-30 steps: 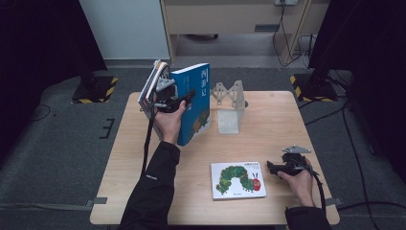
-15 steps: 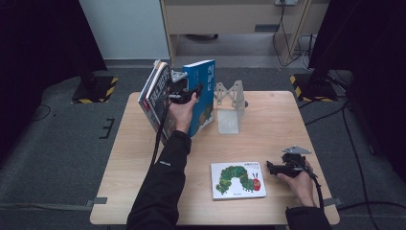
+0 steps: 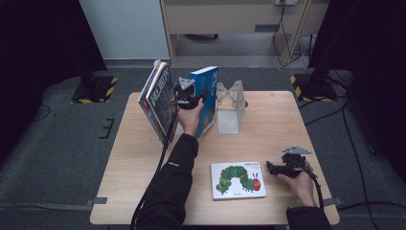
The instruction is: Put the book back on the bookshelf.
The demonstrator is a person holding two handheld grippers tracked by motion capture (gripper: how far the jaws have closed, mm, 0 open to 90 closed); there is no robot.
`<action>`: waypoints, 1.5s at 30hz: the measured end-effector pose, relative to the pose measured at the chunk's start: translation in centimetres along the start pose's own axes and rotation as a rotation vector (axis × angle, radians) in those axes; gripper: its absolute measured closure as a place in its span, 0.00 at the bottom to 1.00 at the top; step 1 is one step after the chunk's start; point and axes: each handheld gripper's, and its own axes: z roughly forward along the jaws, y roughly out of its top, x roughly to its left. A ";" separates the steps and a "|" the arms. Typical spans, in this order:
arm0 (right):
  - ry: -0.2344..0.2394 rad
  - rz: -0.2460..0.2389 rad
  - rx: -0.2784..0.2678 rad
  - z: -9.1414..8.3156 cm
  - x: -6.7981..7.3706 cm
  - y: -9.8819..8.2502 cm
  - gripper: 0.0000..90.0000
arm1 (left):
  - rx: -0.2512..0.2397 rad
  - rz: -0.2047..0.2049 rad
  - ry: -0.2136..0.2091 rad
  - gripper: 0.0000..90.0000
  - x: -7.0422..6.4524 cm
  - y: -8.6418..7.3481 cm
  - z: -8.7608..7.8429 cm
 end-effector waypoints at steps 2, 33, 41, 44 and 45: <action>0.002 0.003 0.001 0.0 0.0 0.0 0.06 | 0.006 0.014 0.006 0.67 0.0 -0.2 -0.3; 0.009 -0.007 0.005 0.0 0.1 0.0 0.04 | 0.002 0.090 0.026 0.66 -2.0 -5.8 -7.0; 0.009 -0.006 0.005 0.0 0.1 0.0 0.04 | -0.020 0.111 0.080 0.66 -2.7 -6.3 -7.1; 0.009 -0.005 0.006 0.0 0.1 0.0 0.04 | -0.025 0.111 0.088 0.66 -2.7 -6.3 -7.1; 0.009 -0.005 0.006 0.0 0.1 0.0 0.04 | -0.025 0.111 0.088 0.66 -2.7 -6.3 -7.1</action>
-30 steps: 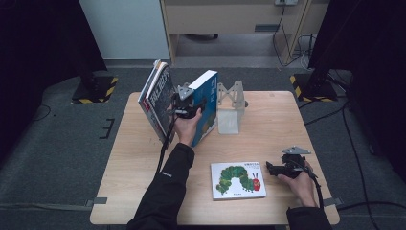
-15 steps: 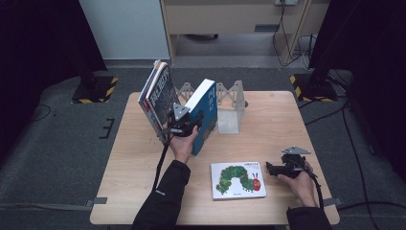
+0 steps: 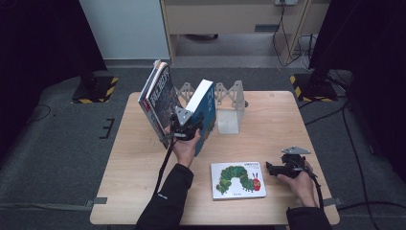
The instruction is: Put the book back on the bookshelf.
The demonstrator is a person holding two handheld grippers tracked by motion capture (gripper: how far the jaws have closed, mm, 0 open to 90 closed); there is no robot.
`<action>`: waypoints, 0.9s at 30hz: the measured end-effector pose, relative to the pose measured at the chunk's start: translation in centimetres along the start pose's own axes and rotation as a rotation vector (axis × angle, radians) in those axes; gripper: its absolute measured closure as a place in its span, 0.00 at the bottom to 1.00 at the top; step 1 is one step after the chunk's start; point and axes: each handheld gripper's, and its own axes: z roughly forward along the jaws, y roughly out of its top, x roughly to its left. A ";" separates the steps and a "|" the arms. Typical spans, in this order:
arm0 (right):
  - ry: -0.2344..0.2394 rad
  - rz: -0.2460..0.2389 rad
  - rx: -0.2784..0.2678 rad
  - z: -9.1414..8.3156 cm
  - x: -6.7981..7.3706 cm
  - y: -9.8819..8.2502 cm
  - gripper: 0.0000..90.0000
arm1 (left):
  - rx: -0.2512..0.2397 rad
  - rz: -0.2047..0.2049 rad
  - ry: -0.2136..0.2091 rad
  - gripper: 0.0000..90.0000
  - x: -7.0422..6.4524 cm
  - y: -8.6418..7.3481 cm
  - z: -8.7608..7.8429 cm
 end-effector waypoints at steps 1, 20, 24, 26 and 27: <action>0.000 -0.003 -0.001 0.0 0.0 0.0 0.04 | -0.005 0.008 0.014 0.67 -0.1 -0.1 0.0; 0.002 -0.004 0.001 0.2 0.0 0.2 0.02 | -0.031 0.029 0.074 0.67 -0.7 0.0 1.5; 0.004 -0.007 0.002 0.2 0.0 0.2 0.02 | -0.027 0.022 0.059 0.67 -0.3 0.0 1.3; 0.004 -0.008 0.004 0.3 0.0 0.2 0.02 | -0.023 0.036 0.060 0.67 -0.3 0.0 0.8; 0.005 -0.008 0.004 0.3 0.0 0.2 0.02 | -0.023 0.037 0.063 0.67 -0.3 0.0 0.7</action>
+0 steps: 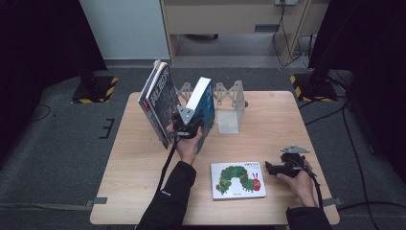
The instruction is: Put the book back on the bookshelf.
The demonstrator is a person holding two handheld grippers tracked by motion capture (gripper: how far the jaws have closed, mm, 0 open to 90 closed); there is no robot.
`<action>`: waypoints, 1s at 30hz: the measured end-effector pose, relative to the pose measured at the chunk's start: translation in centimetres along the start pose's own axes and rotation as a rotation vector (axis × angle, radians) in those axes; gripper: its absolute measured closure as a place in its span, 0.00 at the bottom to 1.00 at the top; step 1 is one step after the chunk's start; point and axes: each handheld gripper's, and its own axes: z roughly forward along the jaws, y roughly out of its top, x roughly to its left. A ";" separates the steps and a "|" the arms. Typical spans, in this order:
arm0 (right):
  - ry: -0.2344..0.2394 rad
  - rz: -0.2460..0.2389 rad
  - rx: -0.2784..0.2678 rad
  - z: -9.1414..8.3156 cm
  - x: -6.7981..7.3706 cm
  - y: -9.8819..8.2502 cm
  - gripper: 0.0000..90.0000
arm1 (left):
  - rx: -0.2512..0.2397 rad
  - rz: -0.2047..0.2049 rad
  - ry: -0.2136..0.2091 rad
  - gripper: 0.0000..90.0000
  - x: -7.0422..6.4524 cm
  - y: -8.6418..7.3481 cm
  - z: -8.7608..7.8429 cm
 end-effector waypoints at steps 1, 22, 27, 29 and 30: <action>0.000 0.000 0.000 0.0 0.0 0.0 0.02 | 0.000 0.000 0.000 0.67 0.0 0.0 0.0; 0.007 -0.003 0.000 0.1 0.0 0.1 0.02 | -0.009 0.030 0.070 0.67 -0.9 0.5 2.0; 0.010 -0.004 0.001 0.1 0.0 0.1 0.02 | -0.012 -0.015 0.034 0.67 0.2 0.3 1.4; 0.009 -0.001 0.002 0.1 0.0 0.1 0.02 | -0.016 -0.014 0.043 0.67 0.5 0.2 1.2; 0.009 -0.004 0.000 0.2 0.0 0.2 0.02 | -0.015 -0.017 0.052 0.67 0.5 0.2 1.1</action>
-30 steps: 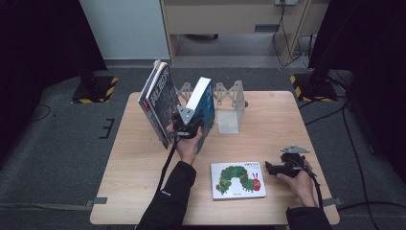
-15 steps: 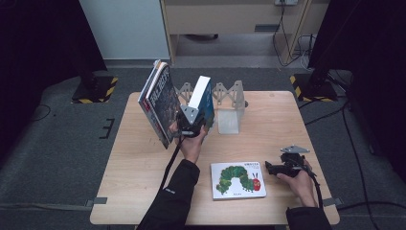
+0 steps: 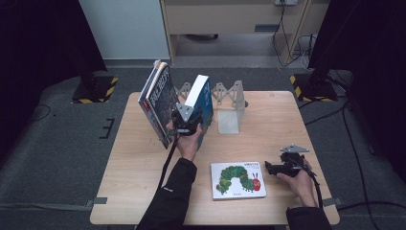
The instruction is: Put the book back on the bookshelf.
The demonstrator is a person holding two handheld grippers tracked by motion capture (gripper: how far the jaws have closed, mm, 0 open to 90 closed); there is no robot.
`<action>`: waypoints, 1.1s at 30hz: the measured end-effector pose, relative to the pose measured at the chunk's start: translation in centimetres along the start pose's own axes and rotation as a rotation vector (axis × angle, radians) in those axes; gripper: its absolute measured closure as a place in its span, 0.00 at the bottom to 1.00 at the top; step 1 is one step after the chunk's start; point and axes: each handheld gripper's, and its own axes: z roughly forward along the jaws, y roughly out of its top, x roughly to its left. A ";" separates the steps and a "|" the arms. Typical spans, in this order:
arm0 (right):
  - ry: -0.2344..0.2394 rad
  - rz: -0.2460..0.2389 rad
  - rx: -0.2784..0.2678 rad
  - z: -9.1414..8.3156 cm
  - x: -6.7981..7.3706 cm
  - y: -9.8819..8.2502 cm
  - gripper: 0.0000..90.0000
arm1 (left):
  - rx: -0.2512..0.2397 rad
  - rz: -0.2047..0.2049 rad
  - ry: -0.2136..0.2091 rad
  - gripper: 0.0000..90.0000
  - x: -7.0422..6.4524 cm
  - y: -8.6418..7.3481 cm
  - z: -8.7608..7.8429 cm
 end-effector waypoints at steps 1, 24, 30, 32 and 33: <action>0.001 -0.002 0.000 0.0 0.0 0.0 0.02 | -0.002 -0.001 0.008 0.67 0.0 -0.1 0.0; 0.008 -0.009 0.002 0.0 0.0 0.0 0.02 | 0.028 -0.028 0.003 0.66 -2.1 1.3 3.5; 0.008 -0.011 0.003 0.0 0.0 0.0 0.02 | 0.025 -0.002 -0.020 0.65 -2.1 1.2 3.6; 0.007 -0.011 0.000 0.0 0.0 0.0 0.02 | 0.035 0.008 -0.027 0.63 -1.9 1.0 3.4; 0.007 -0.011 0.001 0.0 0.0 0.0 0.02 | 0.034 0.008 -0.040 0.62 -1.8 0.8 3.1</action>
